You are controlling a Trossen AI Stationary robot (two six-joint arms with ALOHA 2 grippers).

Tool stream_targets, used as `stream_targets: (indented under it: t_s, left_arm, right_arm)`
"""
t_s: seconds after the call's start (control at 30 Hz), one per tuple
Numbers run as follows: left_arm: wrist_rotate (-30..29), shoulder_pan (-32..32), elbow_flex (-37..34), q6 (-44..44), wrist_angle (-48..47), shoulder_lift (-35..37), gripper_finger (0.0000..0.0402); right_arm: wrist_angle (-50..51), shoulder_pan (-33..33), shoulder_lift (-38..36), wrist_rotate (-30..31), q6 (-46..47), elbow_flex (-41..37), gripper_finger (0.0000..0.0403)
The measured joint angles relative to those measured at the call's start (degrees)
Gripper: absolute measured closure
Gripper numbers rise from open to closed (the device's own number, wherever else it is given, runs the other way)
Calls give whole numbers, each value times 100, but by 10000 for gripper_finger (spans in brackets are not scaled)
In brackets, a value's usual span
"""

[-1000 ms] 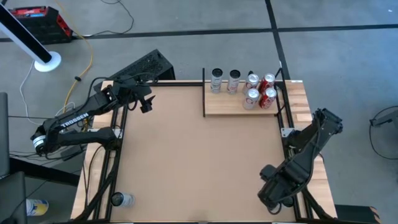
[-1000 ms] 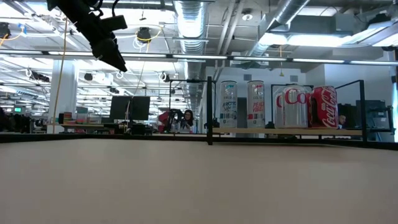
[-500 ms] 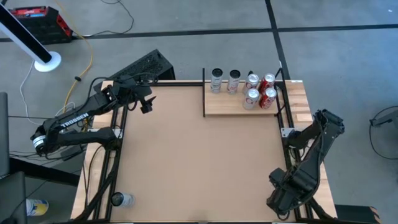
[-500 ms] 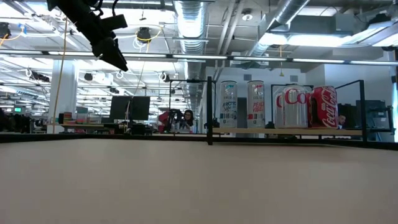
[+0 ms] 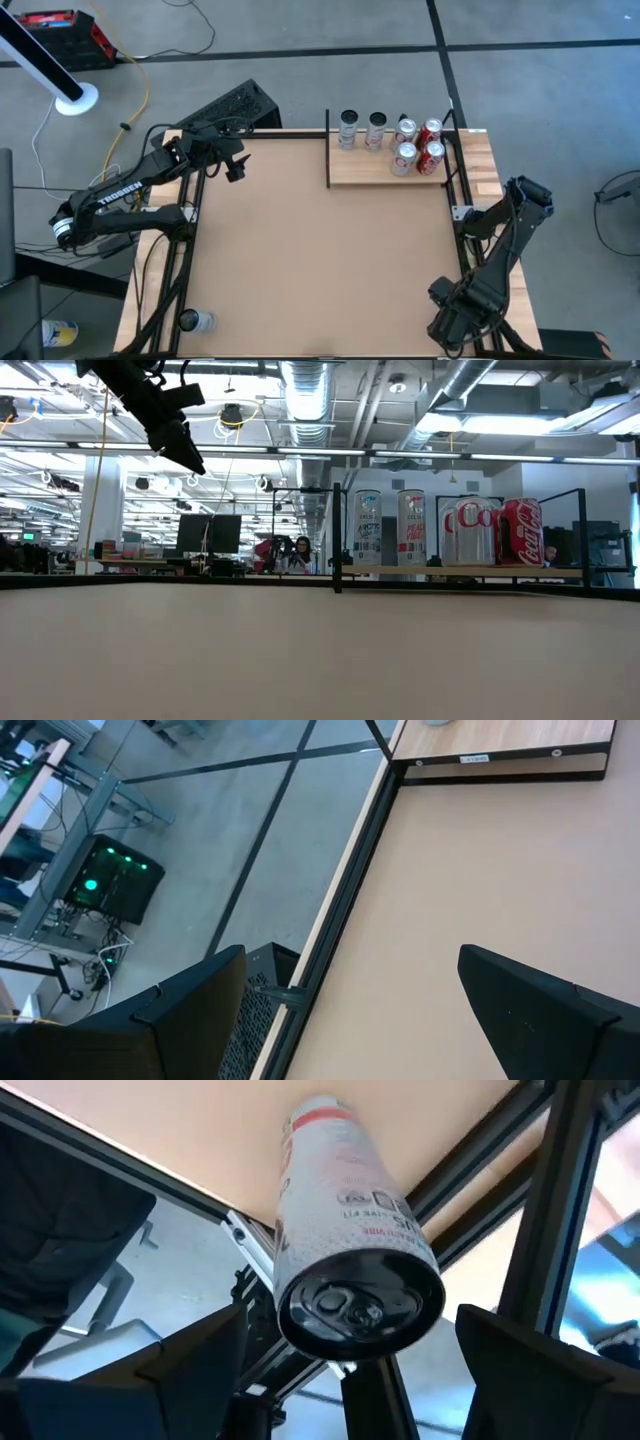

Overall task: Place canned beverage on shelf
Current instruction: Put the white and pink soda can on the shelf and align it with the other white and pink soda can

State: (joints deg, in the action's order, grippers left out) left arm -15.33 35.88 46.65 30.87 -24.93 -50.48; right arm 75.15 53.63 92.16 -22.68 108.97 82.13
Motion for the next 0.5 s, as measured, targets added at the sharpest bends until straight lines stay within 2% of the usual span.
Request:
stream_targets:
  t_s: [0.5]
  left_arm:
    - [-2,0,0,0,23,0,51]
  right_arm:
    - [28,0,-2,202,-49,2,21]
